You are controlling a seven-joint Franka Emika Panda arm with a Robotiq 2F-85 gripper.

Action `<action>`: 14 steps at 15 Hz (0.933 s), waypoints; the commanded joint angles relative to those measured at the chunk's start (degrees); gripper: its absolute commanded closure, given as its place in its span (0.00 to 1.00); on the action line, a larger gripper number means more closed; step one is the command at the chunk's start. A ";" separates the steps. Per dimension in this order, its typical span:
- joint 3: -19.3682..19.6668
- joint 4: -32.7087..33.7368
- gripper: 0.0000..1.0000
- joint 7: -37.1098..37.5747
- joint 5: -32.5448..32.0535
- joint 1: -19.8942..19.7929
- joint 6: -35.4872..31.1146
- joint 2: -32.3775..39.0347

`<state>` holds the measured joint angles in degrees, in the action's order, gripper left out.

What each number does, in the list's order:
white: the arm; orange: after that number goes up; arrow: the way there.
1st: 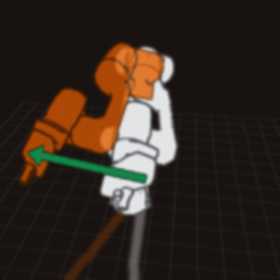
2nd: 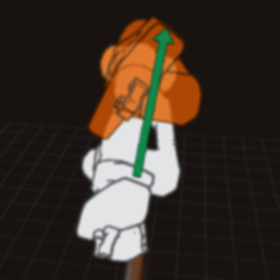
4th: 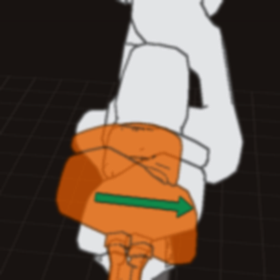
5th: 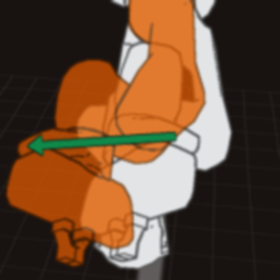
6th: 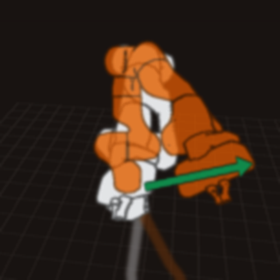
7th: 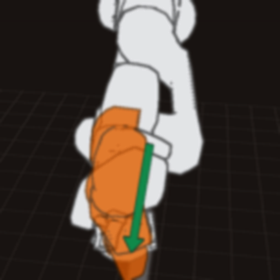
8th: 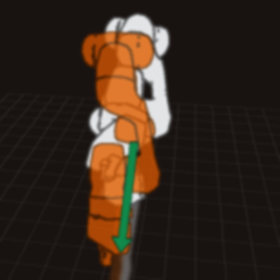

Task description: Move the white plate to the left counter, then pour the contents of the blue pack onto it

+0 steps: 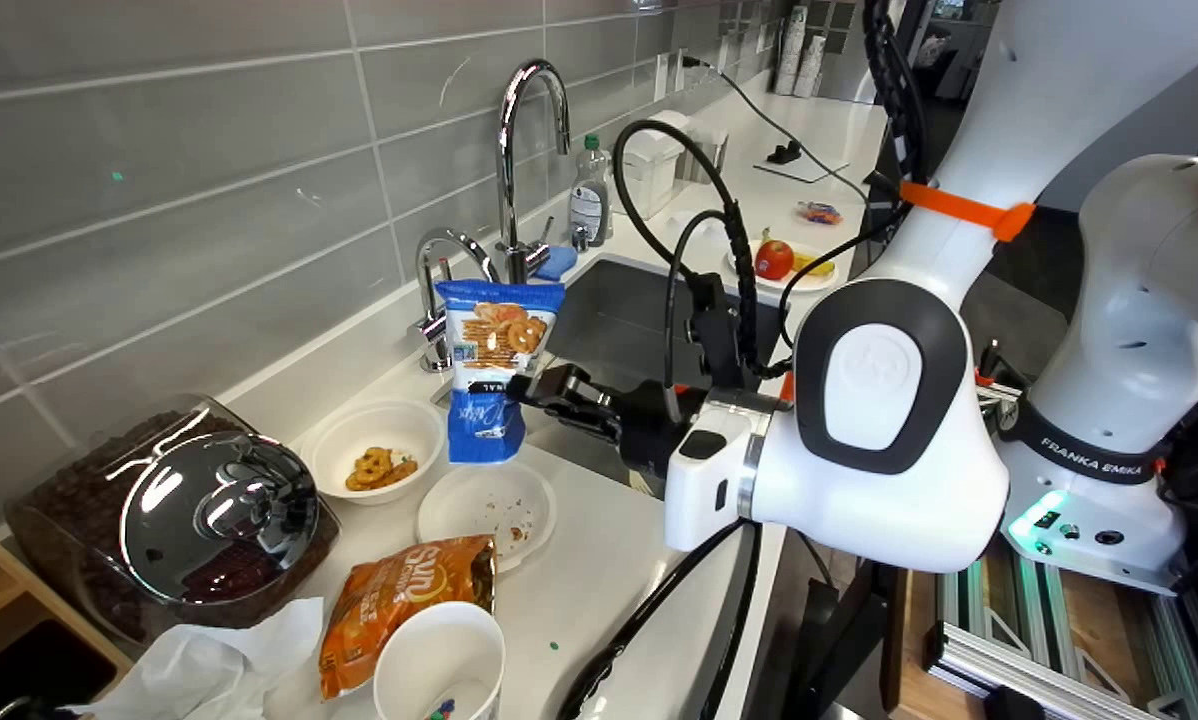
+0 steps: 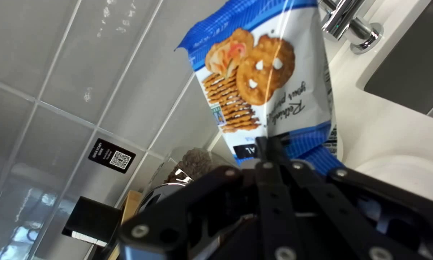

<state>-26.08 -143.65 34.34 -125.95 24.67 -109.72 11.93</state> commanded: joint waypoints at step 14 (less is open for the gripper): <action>-1.21 -2.82 1.00 -3.69 -7.48 1.47 11.52 3.23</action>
<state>-26.82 -145.22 31.90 -131.20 25.72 -101.51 14.29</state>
